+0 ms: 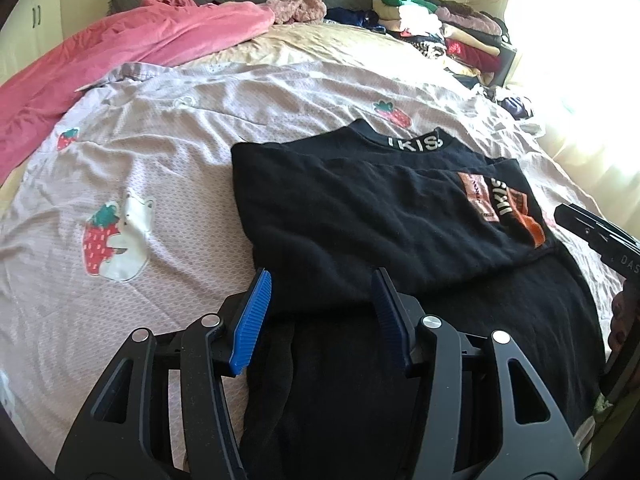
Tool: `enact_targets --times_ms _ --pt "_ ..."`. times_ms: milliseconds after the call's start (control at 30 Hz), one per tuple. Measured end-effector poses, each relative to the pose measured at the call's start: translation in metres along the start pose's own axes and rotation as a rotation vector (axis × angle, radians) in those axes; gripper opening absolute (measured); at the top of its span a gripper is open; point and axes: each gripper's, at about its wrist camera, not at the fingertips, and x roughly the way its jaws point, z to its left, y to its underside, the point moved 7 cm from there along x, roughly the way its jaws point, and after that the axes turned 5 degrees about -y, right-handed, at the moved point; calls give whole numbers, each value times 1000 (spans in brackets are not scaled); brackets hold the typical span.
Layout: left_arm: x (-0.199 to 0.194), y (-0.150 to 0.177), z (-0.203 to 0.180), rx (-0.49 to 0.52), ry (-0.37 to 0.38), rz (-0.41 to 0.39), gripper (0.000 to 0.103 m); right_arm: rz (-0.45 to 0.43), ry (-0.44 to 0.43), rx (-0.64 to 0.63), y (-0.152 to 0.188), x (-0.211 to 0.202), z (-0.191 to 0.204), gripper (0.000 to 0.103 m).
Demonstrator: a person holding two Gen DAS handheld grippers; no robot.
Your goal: Fold small clothes
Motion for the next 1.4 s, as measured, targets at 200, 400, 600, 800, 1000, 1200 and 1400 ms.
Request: enact_targets --times_ms 200,400,600,800,1000,1200,1400 --pt "-15 -4 7 -11 -18 -31 56 -30 0 -19 -5 -11 11 81" --pt "-29 -6 17 -29 -28 -55 63 -56 12 -50 -10 -24 20 92" --pt "-44 -9 22 -46 -22 -79 82 -77 19 -68 -14 -36 29 96" --pt "-67 -9 27 -52 -20 -118 93 -99 14 -83 -16 -47 39 97" --pt "-87 -4 33 -43 -29 -140 93 -121 9 -97 -18 -58 48 98" --pt "-104 5 39 -44 -25 -155 93 -135 8 -112 -18 -71 57 98" --pt "-122 13 44 -36 -31 -174 93 -149 25 -120 -14 -88 60 98"
